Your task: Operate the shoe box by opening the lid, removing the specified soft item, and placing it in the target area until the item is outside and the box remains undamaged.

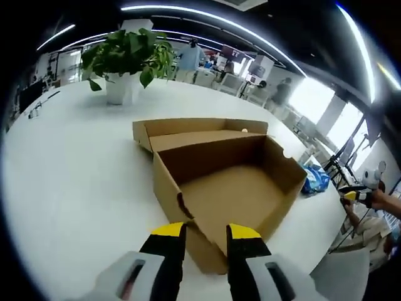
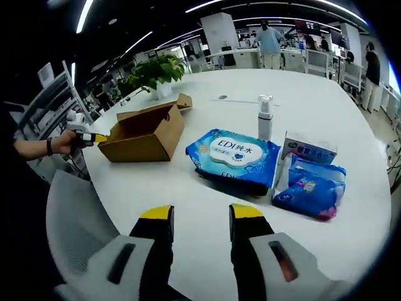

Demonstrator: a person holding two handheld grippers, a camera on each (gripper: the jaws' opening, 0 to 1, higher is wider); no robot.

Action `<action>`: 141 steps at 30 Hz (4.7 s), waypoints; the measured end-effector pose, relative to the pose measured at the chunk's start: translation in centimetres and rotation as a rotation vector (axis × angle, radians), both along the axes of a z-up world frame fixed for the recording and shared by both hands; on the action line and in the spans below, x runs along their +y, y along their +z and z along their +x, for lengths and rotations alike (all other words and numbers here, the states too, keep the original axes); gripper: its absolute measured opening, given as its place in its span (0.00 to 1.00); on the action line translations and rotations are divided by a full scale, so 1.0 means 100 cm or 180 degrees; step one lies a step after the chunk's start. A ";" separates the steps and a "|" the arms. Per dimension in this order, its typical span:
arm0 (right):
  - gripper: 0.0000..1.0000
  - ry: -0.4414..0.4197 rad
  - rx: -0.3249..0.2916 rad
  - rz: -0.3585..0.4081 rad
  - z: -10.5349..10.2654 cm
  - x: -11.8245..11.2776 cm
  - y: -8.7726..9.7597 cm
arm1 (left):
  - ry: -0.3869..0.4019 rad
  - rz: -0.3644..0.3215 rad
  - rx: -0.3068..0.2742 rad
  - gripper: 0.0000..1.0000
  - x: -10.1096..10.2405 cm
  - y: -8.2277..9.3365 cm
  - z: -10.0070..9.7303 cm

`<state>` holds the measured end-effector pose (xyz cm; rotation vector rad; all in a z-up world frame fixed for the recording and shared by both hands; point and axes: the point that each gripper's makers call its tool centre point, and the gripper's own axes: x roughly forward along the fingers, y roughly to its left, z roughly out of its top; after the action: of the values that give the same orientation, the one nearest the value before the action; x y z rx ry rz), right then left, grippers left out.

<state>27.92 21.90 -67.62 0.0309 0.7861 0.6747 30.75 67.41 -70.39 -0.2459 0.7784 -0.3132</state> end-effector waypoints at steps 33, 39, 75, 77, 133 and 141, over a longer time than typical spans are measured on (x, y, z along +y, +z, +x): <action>0.33 0.0306 -0.0019 0.0101 0.028 0.052 -0.001 | -0.1265 0.0434 -0.0101 0.23 -0.015 -0.004 -0.009; 0.33 0.0343 -0.0095 0.0119 0.049 0.070 0.002 | -0.1342 0.0430 -0.0119 0.21 -0.019 -0.004 -0.010; 0.34 -0.0280 0.0046 0.0297 0.207 0.157 -0.013 | -0.1137 0.0259 -0.0148 0.20 -0.017 -0.008 -0.012; 0.34 -0.0292 0.0074 0.0298 0.212 0.160 -0.017 | -0.1128 0.0251 -0.0151 0.20 -0.017 -0.008 -0.012; 0.00 -0.0397 -0.0153 -0.0214 0.211 0.168 0.036 | -0.0758 0.0248 -0.0087 0.17 -0.019 -0.009 -0.017; 0.00 -0.0252 -0.0379 -0.0108 0.202 0.163 0.058 | -0.0678 0.0252 -0.0068 0.16 -0.018 -0.010 -0.015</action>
<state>48.09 38.23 -61.82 -0.0090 0.6780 0.5825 29.27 65.61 -71.36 -0.0847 0.7956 -0.4842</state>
